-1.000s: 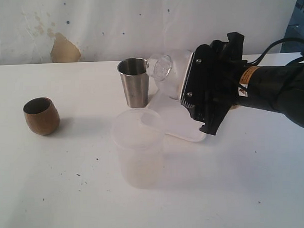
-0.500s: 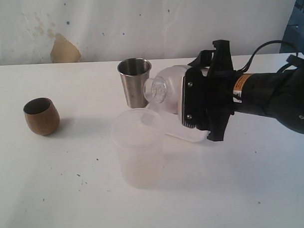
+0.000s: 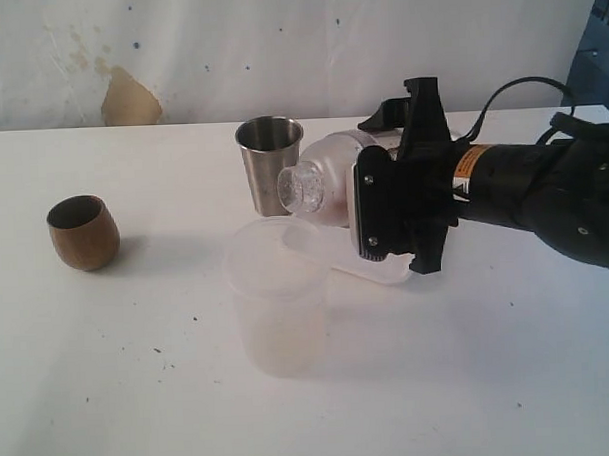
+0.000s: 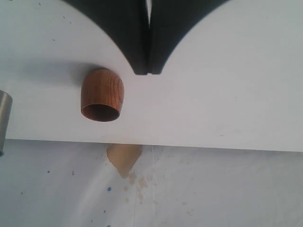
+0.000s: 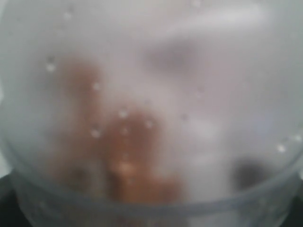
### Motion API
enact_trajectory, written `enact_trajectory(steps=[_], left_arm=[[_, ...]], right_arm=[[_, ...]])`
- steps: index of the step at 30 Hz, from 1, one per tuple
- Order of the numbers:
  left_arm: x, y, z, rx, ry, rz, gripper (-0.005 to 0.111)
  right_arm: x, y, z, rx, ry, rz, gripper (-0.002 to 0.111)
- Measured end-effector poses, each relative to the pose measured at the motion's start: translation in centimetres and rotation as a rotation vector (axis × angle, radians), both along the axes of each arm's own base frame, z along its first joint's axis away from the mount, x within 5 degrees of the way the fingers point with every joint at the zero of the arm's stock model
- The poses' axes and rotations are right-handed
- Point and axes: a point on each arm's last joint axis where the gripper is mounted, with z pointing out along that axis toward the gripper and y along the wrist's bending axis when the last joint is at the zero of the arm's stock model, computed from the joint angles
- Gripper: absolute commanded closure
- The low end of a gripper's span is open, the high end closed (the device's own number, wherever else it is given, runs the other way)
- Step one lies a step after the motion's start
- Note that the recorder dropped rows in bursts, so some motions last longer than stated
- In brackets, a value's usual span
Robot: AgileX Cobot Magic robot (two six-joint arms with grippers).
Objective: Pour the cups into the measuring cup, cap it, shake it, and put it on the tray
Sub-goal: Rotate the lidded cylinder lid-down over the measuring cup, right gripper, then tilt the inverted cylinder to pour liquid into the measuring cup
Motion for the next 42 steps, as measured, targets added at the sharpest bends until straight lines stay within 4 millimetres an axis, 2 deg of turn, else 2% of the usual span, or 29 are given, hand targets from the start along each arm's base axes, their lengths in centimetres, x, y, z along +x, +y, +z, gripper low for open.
enact_trajectory(steps=[16, 42], left_arm=[[0.0, 0.0, 0.0, 0.0, 0.0, 0.0, 0.107], [0.0, 0.0, 0.0, 0.0, 0.0, 0.0, 0.107]], right_arm=[[1.0, 0.3, 1.0, -0.149, -0.106, 0.082, 0.108], [1.4, 0.6, 0.7, -0.269, -0.182, 0.16, 0.108]])
